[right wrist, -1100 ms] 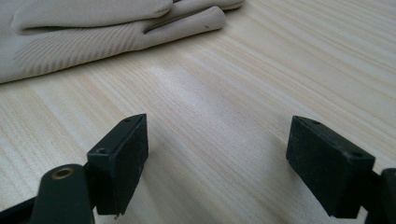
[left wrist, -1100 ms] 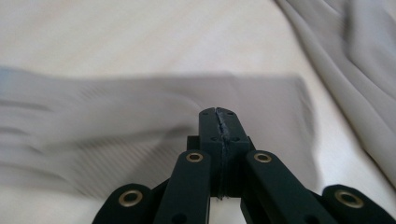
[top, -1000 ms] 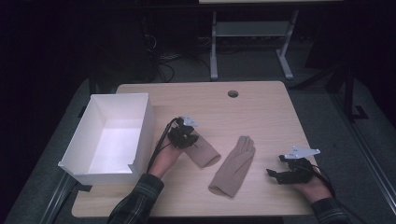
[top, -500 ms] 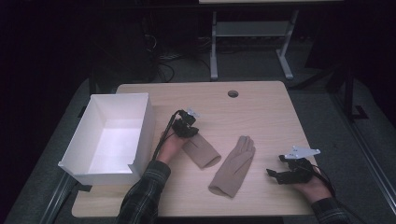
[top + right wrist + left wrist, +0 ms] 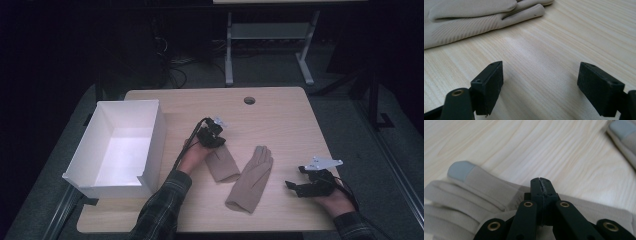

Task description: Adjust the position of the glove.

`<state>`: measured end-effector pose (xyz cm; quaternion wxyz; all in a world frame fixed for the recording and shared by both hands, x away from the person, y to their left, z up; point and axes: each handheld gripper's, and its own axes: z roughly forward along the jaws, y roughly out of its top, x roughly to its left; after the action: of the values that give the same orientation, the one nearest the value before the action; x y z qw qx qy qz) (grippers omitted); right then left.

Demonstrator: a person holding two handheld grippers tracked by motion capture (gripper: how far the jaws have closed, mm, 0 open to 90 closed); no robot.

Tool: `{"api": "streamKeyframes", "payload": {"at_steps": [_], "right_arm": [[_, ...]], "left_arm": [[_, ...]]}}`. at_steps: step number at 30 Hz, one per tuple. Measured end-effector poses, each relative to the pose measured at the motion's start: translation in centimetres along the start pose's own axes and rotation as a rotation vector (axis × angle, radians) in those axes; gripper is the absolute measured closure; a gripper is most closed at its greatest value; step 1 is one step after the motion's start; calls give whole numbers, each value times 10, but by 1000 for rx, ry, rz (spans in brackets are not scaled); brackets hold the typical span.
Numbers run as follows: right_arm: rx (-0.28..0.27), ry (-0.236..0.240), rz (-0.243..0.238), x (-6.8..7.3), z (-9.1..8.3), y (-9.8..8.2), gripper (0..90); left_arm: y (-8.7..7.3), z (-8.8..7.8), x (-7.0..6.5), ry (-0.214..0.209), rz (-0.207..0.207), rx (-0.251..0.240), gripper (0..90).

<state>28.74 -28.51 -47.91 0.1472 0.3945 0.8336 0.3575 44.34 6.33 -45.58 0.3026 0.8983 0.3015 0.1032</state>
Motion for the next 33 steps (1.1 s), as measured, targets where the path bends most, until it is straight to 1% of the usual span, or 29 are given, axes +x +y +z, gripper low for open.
{"api": "streamKeyframes", "payload": {"at_steps": [1,3,4,6,8,9,10,12,15,16,17,19,20,21,22,23,25,26,27,29,31,33], "right_arm": [[0,0,0,0,0,0,202],[0,1,0,0,0,0,202],[0,1,0,0,0,0,202],[-1,1,0,0,0,0,202],[-1,2,-2,0,0,0,202],[-2,1,-2,0,0,0,202],[-2,1,-2,0,0,0,202],[-1,2,-1,0,0,0,203],[-1,3,-2,0,0,0,202],[-1,3,-3,0,0,0,202],[-1,4,-2,0,0,0,203],[1,4,-3,0,0,0,202],[0,4,-4,0,0,0,203],[0,4,-4,0,0,0,203],[-1,4,-2,0,0,0,203],[1,4,-1,0,0,0,203],[1,4,0,0,0,0,203],[3,4,3,1,0,0,203],[4,5,3,1,0,0,203],[5,4,1,1,0,1,203],[3,4,-2,1,0,1,203],[4,5,0,1,0,1,203]], "left_arm": [[6,6,-3,-10,-2,-13,897],[9,8,-4,-14,5,-13,897],[15,14,-7,-26,14,-18,897],[19,18,-10,-34,23,-23,897],[21,20,-11,-39,22,-28,897],[25,23,-13,-52,29,-34,897],[25,23,-13,-52,29,-34,897],[30,27,-17,-54,31,-35,897],[31,26,-19,-54,26,-45,896],[32,23,-20,-69,23,-46,896],[31,19,-23,-84,27,-62,896],[29,10,-30,-110,25,-77,897],[25,3,-36,-134,32,-76,897],[25,3,-36,-134,32,-76,897],[21,1,-40,-141,39,-71,897],[17,0,-43,-154,28,-81,897],[10,-2,-49,-174,29,-73,897],[3,-3,-54,-189,33,-64,897],[3,-3,-54,-189,33,-64,897],[-4,-3,-62,-188,62,-30,897],[-8,-4,-64,-188,61,-33,897],[-14,-9,-66,-201,65,-23,897]]}}
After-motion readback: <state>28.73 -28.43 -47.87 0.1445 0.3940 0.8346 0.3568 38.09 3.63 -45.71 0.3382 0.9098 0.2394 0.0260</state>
